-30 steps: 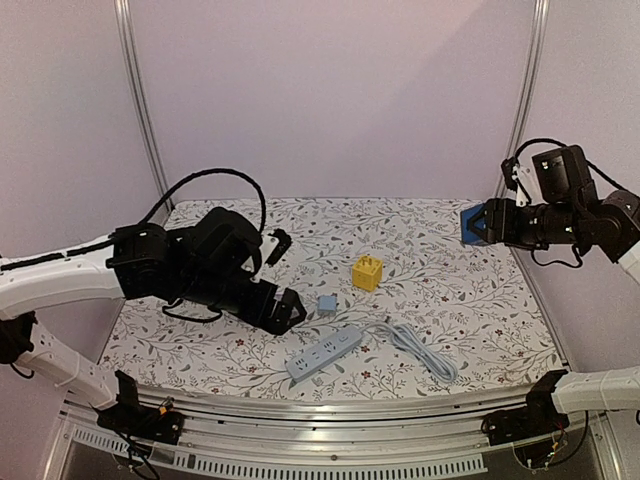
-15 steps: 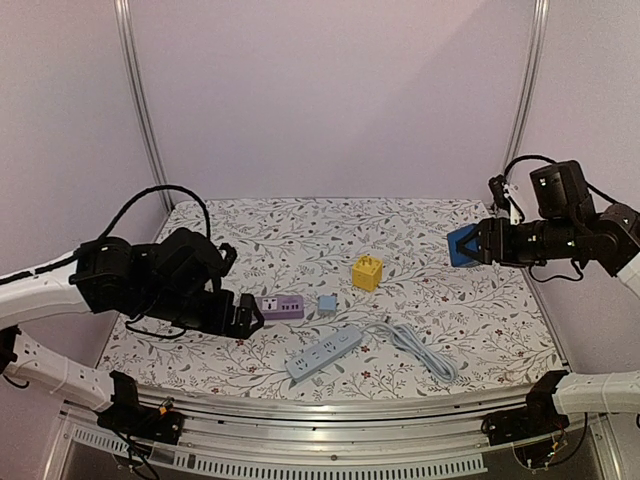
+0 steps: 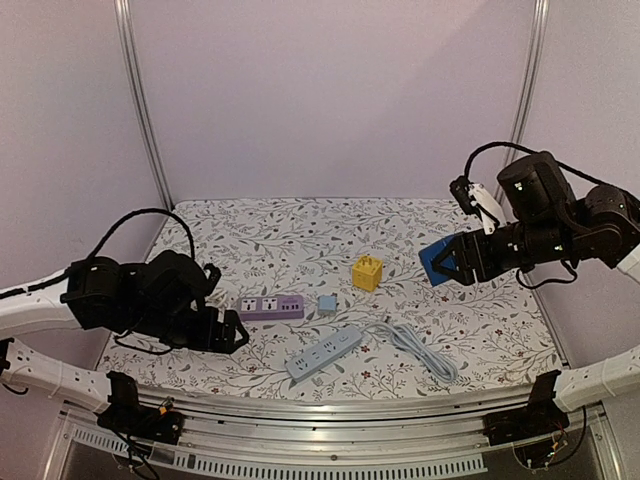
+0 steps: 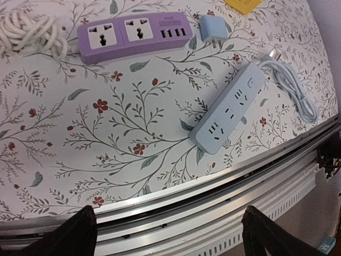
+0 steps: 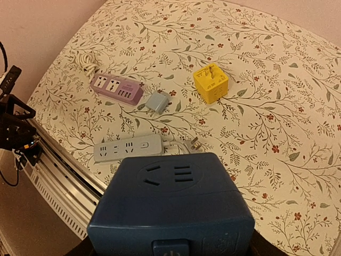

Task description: Insert the plug

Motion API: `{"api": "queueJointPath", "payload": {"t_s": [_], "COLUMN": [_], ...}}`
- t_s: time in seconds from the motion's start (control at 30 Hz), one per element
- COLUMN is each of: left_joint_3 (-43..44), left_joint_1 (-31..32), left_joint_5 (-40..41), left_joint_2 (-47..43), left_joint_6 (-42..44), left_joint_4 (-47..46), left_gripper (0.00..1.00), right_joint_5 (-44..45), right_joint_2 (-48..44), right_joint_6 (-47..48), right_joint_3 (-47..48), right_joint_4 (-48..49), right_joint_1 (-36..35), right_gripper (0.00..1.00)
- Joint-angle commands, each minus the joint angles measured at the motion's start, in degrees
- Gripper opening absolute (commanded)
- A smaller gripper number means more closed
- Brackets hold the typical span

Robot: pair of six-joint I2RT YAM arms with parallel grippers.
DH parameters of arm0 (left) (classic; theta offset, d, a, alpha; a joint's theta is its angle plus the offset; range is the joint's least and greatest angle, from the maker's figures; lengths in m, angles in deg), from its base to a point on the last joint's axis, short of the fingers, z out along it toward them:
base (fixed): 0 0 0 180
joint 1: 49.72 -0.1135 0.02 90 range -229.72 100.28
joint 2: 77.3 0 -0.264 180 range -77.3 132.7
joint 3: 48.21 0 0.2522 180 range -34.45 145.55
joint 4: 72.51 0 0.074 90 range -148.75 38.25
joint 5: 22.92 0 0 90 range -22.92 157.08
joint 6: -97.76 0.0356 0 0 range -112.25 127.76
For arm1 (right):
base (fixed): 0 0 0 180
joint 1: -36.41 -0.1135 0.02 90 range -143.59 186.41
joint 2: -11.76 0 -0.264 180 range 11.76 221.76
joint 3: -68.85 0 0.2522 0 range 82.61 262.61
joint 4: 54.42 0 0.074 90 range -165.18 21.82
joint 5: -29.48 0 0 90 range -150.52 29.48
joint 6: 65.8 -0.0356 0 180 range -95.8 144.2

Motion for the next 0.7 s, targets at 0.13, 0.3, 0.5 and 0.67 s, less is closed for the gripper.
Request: {"api": "queueJointPath", "payload": {"t_s": [0.13,0.3,0.5,0.67], "left_joint_3": [-5.4,-6.7,-9.1,-8.9], "left_joint_1": [0.2,0.3,0.4,0.3], "left_joint_5": [-4.3,-6.2,-6.3,-5.5], "left_joint_2": [1.4,2.1,2.0,4.1], "left_joint_6": [-1.2,-1.5,-2.0,-1.7], "left_joint_4": [-6.7,-7.5,-9.7,-11.4], "left_gripper": [0.87,0.85,0.83,0.82], "right_joint_5": [6.8,6.1,5.6,2.7], "right_joint_2": [7.9,12.9,20.8,25.7], "right_joint_6": [0.8,1.7,6.6,10.1], "right_joint_3": [3.5,3.8,8.3,9.0], "right_joint_4": [-4.8,-2.0,-4.3,-2.5], "right_joint_1": [-6.6,-8.0,-10.0,-10.7], "right_gripper": [0.0,0.0,0.0,0.0]}}
